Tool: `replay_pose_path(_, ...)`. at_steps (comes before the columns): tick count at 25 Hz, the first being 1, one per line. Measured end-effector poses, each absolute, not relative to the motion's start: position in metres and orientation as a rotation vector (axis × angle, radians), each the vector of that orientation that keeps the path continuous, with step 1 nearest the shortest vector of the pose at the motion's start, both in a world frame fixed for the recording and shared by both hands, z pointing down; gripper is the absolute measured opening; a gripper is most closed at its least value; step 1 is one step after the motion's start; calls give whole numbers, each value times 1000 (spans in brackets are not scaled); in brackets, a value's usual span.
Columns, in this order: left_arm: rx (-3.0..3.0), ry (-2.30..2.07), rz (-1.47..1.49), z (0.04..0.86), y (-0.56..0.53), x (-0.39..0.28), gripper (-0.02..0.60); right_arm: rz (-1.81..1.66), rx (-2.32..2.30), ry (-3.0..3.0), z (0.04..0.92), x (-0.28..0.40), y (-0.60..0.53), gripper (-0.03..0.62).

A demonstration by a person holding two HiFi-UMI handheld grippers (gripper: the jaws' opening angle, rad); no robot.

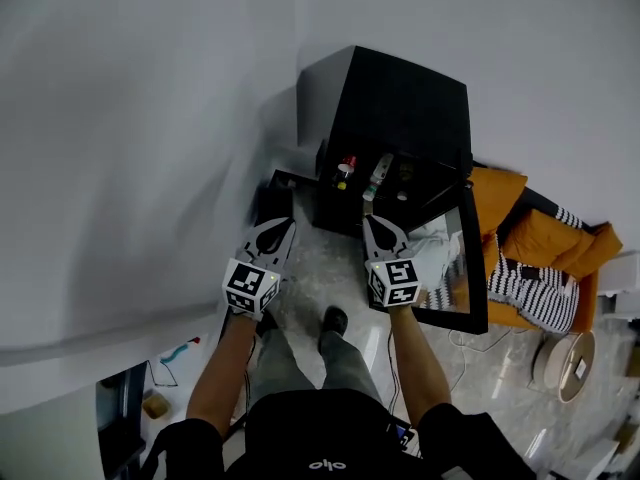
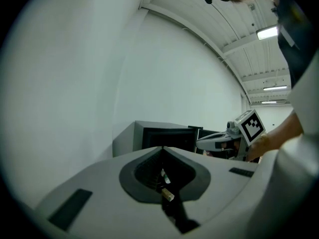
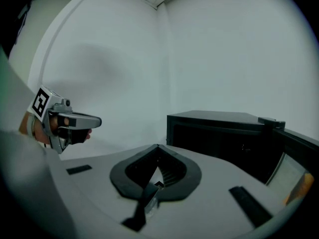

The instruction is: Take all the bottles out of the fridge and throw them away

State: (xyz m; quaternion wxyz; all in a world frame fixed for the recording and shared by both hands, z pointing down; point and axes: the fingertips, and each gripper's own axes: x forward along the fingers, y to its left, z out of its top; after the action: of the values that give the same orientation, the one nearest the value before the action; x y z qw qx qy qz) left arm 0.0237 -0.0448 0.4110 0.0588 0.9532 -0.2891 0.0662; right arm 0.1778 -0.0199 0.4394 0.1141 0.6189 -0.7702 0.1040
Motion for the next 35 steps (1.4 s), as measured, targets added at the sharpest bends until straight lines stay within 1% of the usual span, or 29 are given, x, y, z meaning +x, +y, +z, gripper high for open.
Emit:
replay_pose_path(6, 2863, -875, 185, 451, -77, 25, 0, 278, 1937, -2153, 486, 202, -58, 4)
replay_pose_path(15, 2858, -811, 180, 533, -103, 54, 0, 309, 2041, -2043, 579, 238, -90, 3)
replay_pose_path(22, 2865, -788, 149, 594, -131, 77, 0, 289, 2059, -2037, 642, 237, -127, 5)
replay_pose_path(29, 2878, -783, 150, 627, -147, 79, 0, 254, 2062, -2032, 693, 225, -159, 5)
replay_pose_path(32, 2886, -777, 151, 640, -153, 78, 0, 248, 2059, -2002, 714, 223, -181, 109)
replay_pose_path(35, 2880, -761, 168, 655, -154, 75, 0, 265, 2058, -1941, 736, 224, -201, 189)
